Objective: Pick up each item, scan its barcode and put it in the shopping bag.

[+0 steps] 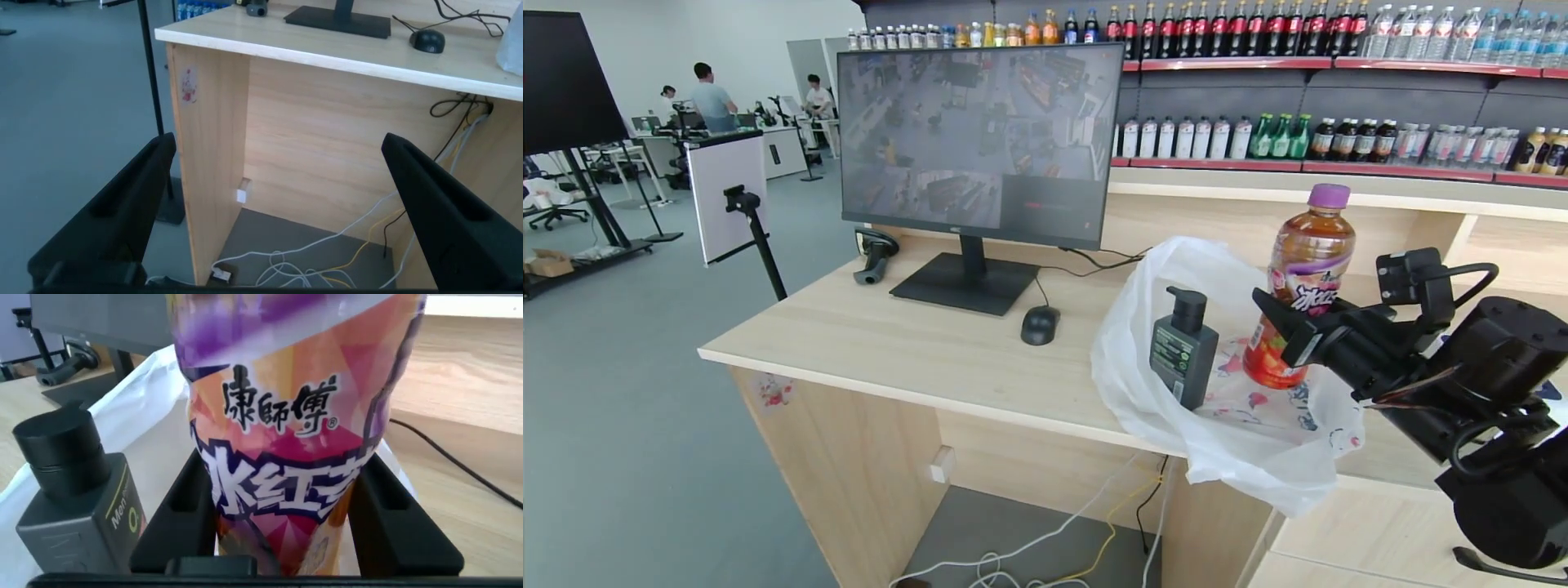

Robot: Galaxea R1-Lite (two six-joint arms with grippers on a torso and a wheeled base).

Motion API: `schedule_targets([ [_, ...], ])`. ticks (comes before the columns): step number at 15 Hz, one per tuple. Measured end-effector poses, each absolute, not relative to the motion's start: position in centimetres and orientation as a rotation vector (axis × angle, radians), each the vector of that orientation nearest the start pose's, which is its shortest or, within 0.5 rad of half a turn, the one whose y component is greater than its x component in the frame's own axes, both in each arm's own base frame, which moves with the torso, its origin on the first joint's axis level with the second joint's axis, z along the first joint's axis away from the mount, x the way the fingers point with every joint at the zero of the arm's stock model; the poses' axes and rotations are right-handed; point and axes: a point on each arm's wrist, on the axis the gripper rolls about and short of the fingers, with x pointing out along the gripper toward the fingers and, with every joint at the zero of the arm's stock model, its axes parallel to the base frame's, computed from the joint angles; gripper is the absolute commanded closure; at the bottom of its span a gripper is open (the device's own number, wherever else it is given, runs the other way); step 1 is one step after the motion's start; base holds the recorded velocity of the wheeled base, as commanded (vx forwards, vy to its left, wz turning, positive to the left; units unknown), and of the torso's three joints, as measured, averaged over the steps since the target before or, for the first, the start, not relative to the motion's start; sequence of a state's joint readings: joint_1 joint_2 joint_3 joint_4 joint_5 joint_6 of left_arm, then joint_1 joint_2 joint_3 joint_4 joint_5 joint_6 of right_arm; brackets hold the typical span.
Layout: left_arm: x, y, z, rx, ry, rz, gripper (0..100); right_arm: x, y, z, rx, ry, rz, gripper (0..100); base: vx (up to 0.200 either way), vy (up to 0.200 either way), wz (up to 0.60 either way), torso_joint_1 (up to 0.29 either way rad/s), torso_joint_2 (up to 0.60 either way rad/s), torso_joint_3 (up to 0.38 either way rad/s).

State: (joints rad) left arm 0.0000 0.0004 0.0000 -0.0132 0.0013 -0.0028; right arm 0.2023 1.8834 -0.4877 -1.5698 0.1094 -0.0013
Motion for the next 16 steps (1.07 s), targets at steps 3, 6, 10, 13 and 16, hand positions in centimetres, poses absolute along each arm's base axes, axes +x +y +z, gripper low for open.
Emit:
schedule_targets([
  [3, -2.3, 0.0, 7.7, -0.003, -0.013, 0.001, 0, 29.5, 6.4, 13.5, 0.005, -0.142, 0.315, 100, 0.000, 0.000, 0.00, 0.000, 0.00, 0.000],
  [6, -2.3, 0.0, 7.7, -0.003, -0.013, 0.001, 0, 29.7, 6.6, 12.9, 0.004, -0.122, 0.318, 100, 0.000, 0.000, 0.00, 0.000, 0.00, 0.000],
  [10, -2.3, 0.0, 7.7, -0.003, -0.013, 0.001, 0, 29.9, 6.6, 12.4, 0.004, -0.110, 0.317, 100, 0.000, 0.000, 0.00, 0.000, 0.00, 0.000],
  [13, -2.3, 0.0, 7.7, -0.003, -0.013, 0.001, 0, 29.7, 6.6, 11.7, 0.002, -0.080, 0.317, 100, 0.000, 0.000, 0.00, 0.000, 0.00, 0.000],
  [16, -2.3, 0.0, 7.7, -0.003, -0.013, 0.001, 0, 29.5, 6.8, 11.3, 0.000, -0.060, 0.325, 100, 0.000, 0.000, 0.00, 0.000, 0.00, 0.000],
])
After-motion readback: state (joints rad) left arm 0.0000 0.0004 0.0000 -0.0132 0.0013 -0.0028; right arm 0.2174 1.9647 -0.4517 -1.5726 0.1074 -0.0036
